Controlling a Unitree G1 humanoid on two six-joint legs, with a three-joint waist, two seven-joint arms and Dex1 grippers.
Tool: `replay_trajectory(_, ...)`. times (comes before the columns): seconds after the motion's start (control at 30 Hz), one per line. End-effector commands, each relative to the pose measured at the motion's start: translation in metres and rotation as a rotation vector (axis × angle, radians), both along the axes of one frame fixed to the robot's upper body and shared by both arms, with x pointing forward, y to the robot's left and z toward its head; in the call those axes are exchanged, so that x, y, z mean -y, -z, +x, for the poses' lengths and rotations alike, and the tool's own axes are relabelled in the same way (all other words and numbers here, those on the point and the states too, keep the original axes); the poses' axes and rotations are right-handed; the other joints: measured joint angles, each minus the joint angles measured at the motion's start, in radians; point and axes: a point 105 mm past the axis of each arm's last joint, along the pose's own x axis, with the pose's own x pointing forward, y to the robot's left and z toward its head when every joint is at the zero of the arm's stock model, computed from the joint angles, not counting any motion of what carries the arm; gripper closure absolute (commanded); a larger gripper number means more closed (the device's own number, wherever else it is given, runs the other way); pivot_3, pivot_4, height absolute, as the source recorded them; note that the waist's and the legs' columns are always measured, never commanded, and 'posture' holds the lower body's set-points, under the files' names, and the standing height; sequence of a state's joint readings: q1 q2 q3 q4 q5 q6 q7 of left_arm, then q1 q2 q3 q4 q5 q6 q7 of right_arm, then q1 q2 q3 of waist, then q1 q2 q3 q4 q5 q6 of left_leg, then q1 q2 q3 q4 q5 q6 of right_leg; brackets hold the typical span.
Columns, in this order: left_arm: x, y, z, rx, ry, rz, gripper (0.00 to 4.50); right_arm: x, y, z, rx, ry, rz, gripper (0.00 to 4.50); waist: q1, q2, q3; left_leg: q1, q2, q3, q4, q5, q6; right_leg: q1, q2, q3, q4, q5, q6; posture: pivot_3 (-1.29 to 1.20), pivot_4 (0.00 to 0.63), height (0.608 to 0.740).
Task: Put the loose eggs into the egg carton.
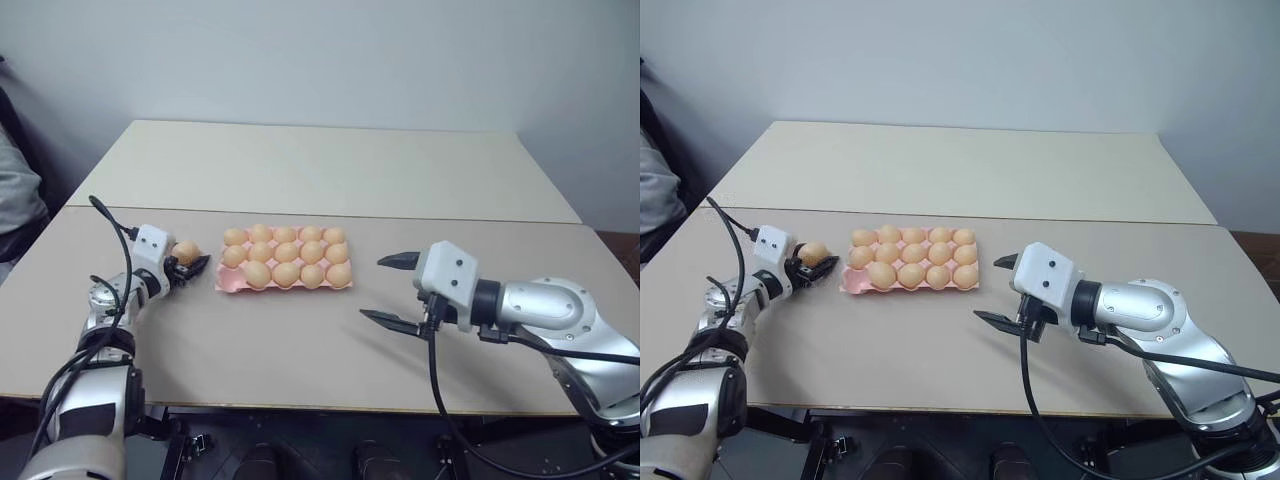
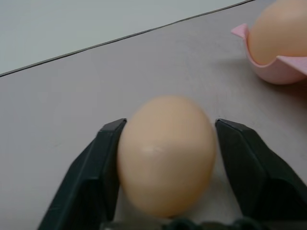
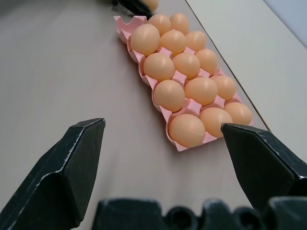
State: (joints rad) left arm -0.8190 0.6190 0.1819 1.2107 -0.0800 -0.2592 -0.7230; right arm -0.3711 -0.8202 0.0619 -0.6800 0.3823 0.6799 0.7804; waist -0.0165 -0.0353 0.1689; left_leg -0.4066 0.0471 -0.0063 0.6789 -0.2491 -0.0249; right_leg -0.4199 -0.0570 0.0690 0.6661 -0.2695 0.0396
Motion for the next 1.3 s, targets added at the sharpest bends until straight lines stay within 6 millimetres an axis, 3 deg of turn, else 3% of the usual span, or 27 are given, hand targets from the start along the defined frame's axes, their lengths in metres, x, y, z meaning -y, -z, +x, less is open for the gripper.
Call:
replay_trajectory(0.03,-0.003,-0.005,0.0,0.028,-0.005,0.019,2.39,-0.001,-0.006,-0.003,0.043,0.001,-0.007,0.0,0.0,0.0,0.0,0.0,0.0,0.0,0.0,0.0,0.0,0.0,0.0,0.0,0.0,0.0,0.0,0.0,0.15,0.74)
replay_trajectory(0.2,-0.006,-0.006,-0.004,0.047,0.005,0.041,2.39,-0.001,-0.006,-0.002,0.046,0.001,-0.011,0.0,-0.001,0.0,0.0,0.0,0.0,0.0,0.0,0.0,0.0,0.0,0.0,0.0,0.0,0.0,0.0,0.0,0.15,0.74)
replay_trajectory(0.33,-0.006,-0.025,-0.013,0.127,0.083,0.037,2.39,-0.001,-0.006,-0.002,0.048,0.004,-0.01,0.0,-0.002,0.0,0.0,0.0,0.0,0.0,0.0,0.0,0.0,0.0,0.0,0.0,0.0,0.0,0.0,0.0,0.15,0.74)
replay_trajectory(0.43,0.003,-0.041,-0.03,0.173,0.232,0.017,2.39,-0.001,-0.005,-0.002,0.045,0.008,-0.01,0.0,-0.002,0.0,0.0,0.0,0.0,0.0,0.0,0.0,0.0,-0.001,0.0,0.0,0.0,0.0,0.0,0.0,0.15,0.74)
replay_trajectory(0.5,0.017,-0.051,-0.052,0.178,0.41,-0.024,2.39,-0.001,-0.004,-0.003,0.042,0.009,-0.01,0.0,-0.003,0.0,0.0,-0.001,0.001,0.0,0.0,0.0,0.0,-0.001,0.0,0.0,0.0,0.0,0.0,0.0,0.15,0.74)
replay_trajectory(0.6,0.033,-0.054,-0.073,0.139,0.557,-0.004,2.39,-0.002,-0.003,-0.002,0.041,0.008,-0.009,0.0,-0.002,0.0,0.0,0.0,0.001,0.0,0.0,0.0,0.0,0.0,0.0,0.0,0.0,0.0,0.0,0.0,0.15,0.74)
replay_trajectory(0.9,0.064,-0.046,-0.073,0.052,0.66,0.023,2.39,-0.007,-0.001,-0.001,0.048,-0.001,0.0,0.0,0.003,0.0,0.0,0.0,0.001,0.0,0.0,0.0,0.0,0.0,0.0,0.0,-0.001,0.0,0.0,0.0,0.15,0.74)
replay_trajectory(1.1,0.069,-0.046,-0.066,0.053,0.677,0.009,2.39,-0.004,-0.001,-0.004,0.052,0.018,0.004,0.0,0.001,0.0,0.0,0.0,0.001,0.0,0.0,0.0,0.0,0.0,0.0,0.0,0.0,0.0,0.0,0.0,0.15,0.74)
replay_trajectory(1.2,0.07,-0.048,-0.065,0.053,0.691,-0.014,1.65,-0.004,-0.001,-0.005,0.054,0.024,0.004,0.0,-0.001,0.0,0.0,0.0,0.001,0.0,0.001,0.0,0.0,0.0,0.0,0.0,0.0,0.0,0.0,0.0,0.15,0.74)
replay_trajectory(1.3,0.07,-0.052,-0.061,0.08,0.677,-0.003,0.62,-0.003,-0.001,-0.006,0.055,0.031,0.005,0.0,0.001,0.0,0.0,0.0,0.001,0.0,0.001,0.0,0.0,0.0,0.0,0.0,-0.001,0.0,0.0,0.0,0.15,0.74)
